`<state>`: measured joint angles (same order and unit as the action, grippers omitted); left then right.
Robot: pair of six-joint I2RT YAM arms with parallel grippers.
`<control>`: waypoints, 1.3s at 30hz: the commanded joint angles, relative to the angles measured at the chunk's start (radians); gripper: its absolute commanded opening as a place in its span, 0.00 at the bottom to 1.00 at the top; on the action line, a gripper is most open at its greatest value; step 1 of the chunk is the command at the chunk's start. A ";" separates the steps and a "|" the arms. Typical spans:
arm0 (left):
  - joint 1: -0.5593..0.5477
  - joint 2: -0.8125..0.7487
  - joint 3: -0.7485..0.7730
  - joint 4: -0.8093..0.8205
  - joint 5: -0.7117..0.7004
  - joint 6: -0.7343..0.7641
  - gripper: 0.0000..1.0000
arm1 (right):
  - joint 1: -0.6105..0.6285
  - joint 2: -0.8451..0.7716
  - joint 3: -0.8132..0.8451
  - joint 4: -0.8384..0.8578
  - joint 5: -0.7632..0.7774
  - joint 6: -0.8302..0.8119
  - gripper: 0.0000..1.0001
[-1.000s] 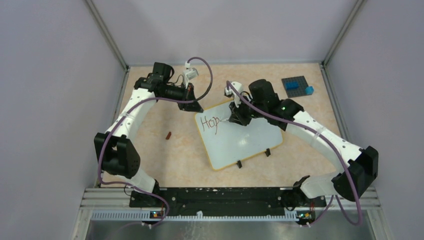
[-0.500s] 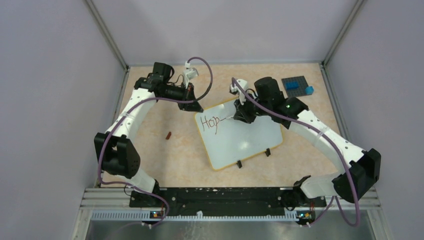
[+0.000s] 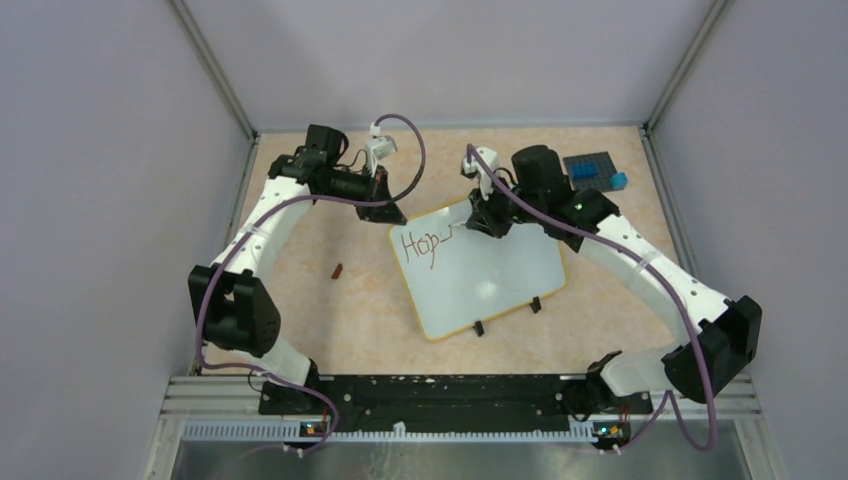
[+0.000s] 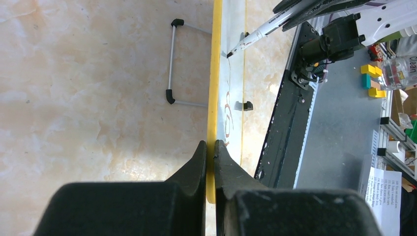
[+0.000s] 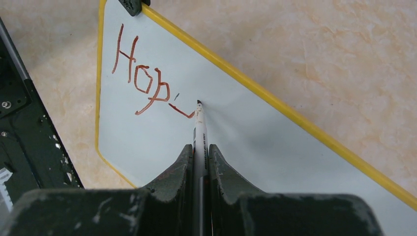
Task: Write a sentence on the whiteboard
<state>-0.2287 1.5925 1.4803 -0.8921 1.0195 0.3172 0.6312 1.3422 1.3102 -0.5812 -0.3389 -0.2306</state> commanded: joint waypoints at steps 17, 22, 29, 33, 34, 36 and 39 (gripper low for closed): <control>-0.031 -0.005 -0.032 -0.047 -0.007 0.003 0.00 | 0.068 0.004 -0.052 0.051 0.024 0.013 0.00; -0.031 -0.005 -0.032 -0.044 -0.009 0.003 0.00 | 0.068 -0.012 -0.080 0.048 0.026 0.011 0.00; -0.031 -0.006 -0.031 -0.046 -0.012 0.002 0.00 | 0.067 -0.037 -0.091 0.034 0.051 -0.003 0.00; -0.031 -0.006 -0.030 -0.046 -0.010 0.000 0.00 | 0.052 -0.048 -0.093 0.017 0.070 -0.023 0.00; -0.031 -0.007 -0.029 -0.046 -0.011 0.001 0.00 | 0.046 -0.051 -0.094 0.015 0.072 -0.026 0.00; -0.031 -0.008 -0.029 -0.046 -0.011 0.000 0.00 | 0.035 -0.056 -0.089 0.004 0.071 -0.031 0.00; -0.031 -0.005 -0.028 -0.046 -0.010 0.000 0.00 | 0.021 -0.061 -0.082 -0.005 0.072 -0.038 0.00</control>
<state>-0.2287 1.5921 1.4776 -0.8898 1.0122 0.3176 0.6800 1.3144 1.2224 -0.5789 -0.3222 -0.2367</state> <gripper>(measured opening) 0.065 0.110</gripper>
